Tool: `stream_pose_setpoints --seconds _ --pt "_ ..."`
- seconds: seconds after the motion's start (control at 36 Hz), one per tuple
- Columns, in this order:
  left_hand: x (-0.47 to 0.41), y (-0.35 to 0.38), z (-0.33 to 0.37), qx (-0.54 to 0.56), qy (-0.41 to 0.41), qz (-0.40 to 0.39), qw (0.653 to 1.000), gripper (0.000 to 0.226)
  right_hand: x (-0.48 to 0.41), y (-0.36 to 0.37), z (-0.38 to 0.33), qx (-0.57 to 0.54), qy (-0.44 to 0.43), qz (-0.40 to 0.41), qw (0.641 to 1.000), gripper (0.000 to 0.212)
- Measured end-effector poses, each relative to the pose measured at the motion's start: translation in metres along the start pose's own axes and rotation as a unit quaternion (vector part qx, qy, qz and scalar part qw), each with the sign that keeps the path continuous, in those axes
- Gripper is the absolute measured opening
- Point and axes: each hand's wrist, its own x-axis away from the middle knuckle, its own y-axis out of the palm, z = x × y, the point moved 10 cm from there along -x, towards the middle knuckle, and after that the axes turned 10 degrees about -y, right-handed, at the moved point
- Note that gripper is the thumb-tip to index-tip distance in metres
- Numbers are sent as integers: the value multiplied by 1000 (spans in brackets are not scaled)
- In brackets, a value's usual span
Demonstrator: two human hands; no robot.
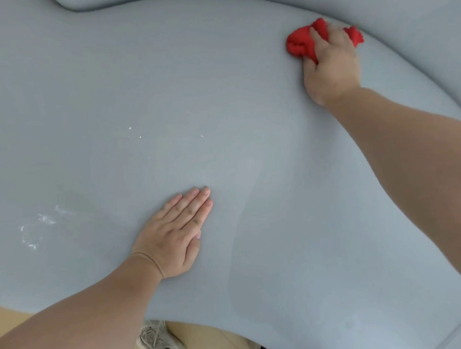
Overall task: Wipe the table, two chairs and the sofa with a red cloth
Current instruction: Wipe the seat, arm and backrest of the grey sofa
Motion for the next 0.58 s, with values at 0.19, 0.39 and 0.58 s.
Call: stream_pose_setpoints --seconds 0.19,0.39,0.58 --pt "1 -2 1 6 3 4 1000 59 10 8 -21 2 -18 -25 1000 56" --pt "2 -3 2 5 6 5 1000 59 34 24 -58 -1 -55 -35 998 56" --pt "2 -4 2 5 10 -2 1000 58 66 41 -93 6 -78 -63 995 61"
